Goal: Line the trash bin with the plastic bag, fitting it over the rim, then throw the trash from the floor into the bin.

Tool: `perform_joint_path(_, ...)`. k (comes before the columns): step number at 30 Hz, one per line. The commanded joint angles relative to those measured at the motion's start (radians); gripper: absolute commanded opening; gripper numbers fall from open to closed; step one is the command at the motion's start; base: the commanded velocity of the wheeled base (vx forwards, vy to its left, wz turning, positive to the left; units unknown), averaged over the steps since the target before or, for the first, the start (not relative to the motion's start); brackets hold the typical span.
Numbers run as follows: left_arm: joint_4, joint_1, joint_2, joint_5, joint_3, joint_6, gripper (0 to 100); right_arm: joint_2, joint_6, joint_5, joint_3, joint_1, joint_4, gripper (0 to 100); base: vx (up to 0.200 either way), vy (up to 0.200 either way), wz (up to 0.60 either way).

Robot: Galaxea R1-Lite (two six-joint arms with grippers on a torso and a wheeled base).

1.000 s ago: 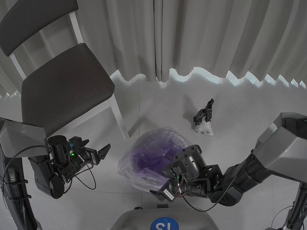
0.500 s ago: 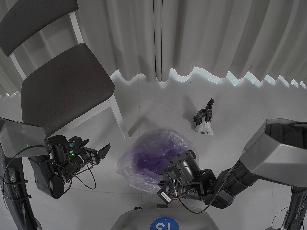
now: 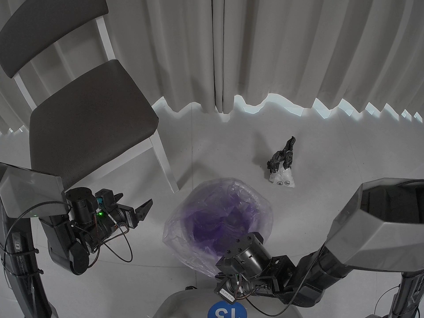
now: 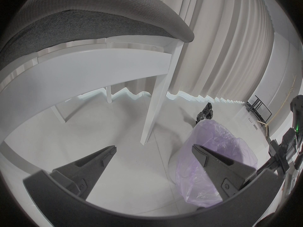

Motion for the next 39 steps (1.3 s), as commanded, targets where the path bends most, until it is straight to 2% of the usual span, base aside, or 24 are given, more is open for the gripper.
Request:
perform_joint_path(1, -0.018, -0.006, 0.005, 0.000, 0.000, 0.000, 100, 0.040, 0.013, 0.000, -0.005, 0.007, -0.008, 0, 0.000, 0.000, 0.00)
perform_joint_path(8, -0.018, -0.012, 0.016, 0.002, 0.000, 0.000, 100, 0.190, 0.021, 0.002, -0.089, -0.014, -0.051, 0, 0.000, 0.000, 0.00)
perform_joint_path(15, -0.018, -0.026, 0.030, 0.003, -0.002, 0.001, 100, 0.255, 0.021, 0.019, -0.151, -0.032, -0.052, 0, 0.000, 0.000, 0.00)
perform_joint_path(22, -0.018, -0.047, 0.045, 0.008, 0.000, 0.001, 100, 0.270, 0.021, 0.022, -0.211, -0.055, -0.019, 0, 0.000, 0.000, 0.00)
perform_joint_path(24, -0.018, -0.061, 0.051, 0.009, 0.001, 0.001, 100, 0.267, 0.019, 0.022, -0.217, -0.058, 0.029, 0, 0.000, 0.000, 0.00)
perform_joint_path(25, -0.018, -0.067, 0.051, 0.009, 0.003, 0.001, 100, 0.267, 0.019, 0.022, -0.221, -0.058, 0.044, 100, 0.000, 0.000, 0.00)
perform_joint_path(32, -0.018, -0.109, 0.063, 0.009, 0.023, 0.000, 100, 0.252, 0.027, 0.020, -0.195, -0.039, 0.029, 100, 0.000, 0.000, 0.00)
perform_joint_path(39, -0.018, -0.121, 0.057, -0.001, 0.074, 0.010, 100, 0.138, 0.083, 0.020, -0.138, 0.029, 0.018, 100, 0.000, 0.000, 0.00)
